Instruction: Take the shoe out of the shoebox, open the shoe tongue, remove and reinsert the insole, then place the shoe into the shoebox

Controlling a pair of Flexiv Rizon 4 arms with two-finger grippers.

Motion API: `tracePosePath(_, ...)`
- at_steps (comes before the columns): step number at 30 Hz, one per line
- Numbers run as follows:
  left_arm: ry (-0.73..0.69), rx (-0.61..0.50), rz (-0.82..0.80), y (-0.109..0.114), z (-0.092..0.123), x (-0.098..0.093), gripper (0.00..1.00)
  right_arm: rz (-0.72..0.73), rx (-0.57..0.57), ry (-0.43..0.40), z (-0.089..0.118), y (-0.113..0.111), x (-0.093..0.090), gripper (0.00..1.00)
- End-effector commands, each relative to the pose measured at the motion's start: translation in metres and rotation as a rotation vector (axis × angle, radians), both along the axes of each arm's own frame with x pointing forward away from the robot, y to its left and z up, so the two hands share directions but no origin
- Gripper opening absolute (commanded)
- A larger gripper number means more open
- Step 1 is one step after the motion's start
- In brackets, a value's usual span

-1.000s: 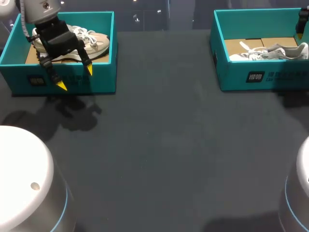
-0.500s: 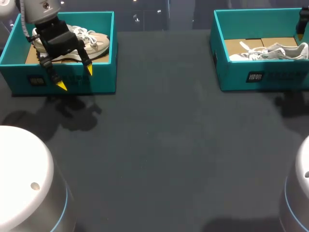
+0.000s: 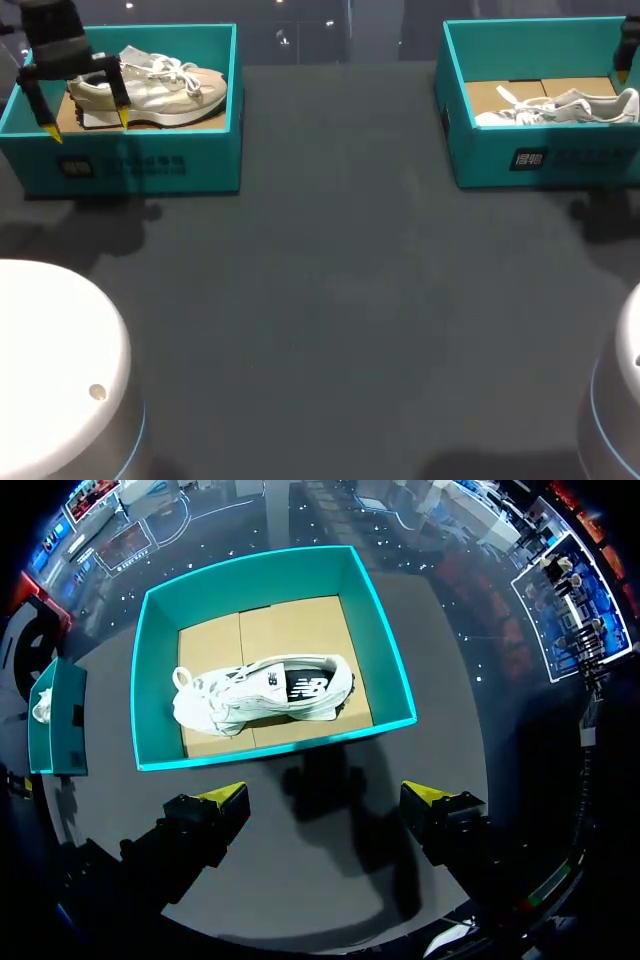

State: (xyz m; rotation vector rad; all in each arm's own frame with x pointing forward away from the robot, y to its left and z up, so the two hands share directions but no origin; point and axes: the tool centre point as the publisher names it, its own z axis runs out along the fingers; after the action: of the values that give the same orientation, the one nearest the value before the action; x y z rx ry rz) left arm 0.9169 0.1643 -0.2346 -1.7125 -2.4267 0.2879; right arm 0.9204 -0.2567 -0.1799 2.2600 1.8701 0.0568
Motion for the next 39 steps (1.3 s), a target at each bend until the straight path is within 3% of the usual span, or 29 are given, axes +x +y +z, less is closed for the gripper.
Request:
tracePosePath(1,-0.041,0.053,-0.161,-0.001,0.006,0.004,1.00,0.000,-0.001,-0.001,0.000,0.000,-0.001,1.00)
tracePosePath(7,-0.041,0.053,-0.161,-0.001,0.006,0.004,1.00,0.000,-0.001,-0.001,0.000,0.000,-0.001,1.00)
tracePosePath(11,-0.104,0.123,-0.165,0.008,0.004,0.012,1.00,0.000,-0.001,-0.001,0.000,0.000,-0.001,1.00)
tracePosePath(17,-0.189,0.191,-0.060,0.046,0.000,0.054,1.00,0.000,-0.001,-0.001,0.000,0.000,-0.001,1.00)
tracePosePath(21,-0.241,0.206,-0.090,0.073,-0.004,0.078,1.00,0.000,-0.001,-0.001,0.000,0.000,-0.001,1.00)
tracePosePath(26,-0.271,0.182,-0.160,0.103,-0.002,0.123,1.00,0.000,-0.001,-0.001,0.000,0.000,-0.001,1.00)
tracePosePath(36,-0.271,0.182,-0.160,0.103,-0.002,0.123,1.00,0.000,-0.001,-0.001,0.000,0.000,-0.001,1.00)
tracePosePath(39,-0.287,0.147,-0.188,0.100,-0.007,0.142,1.00,0.000,-0.001,-0.001,0.000,0.000,-0.001,1.00)
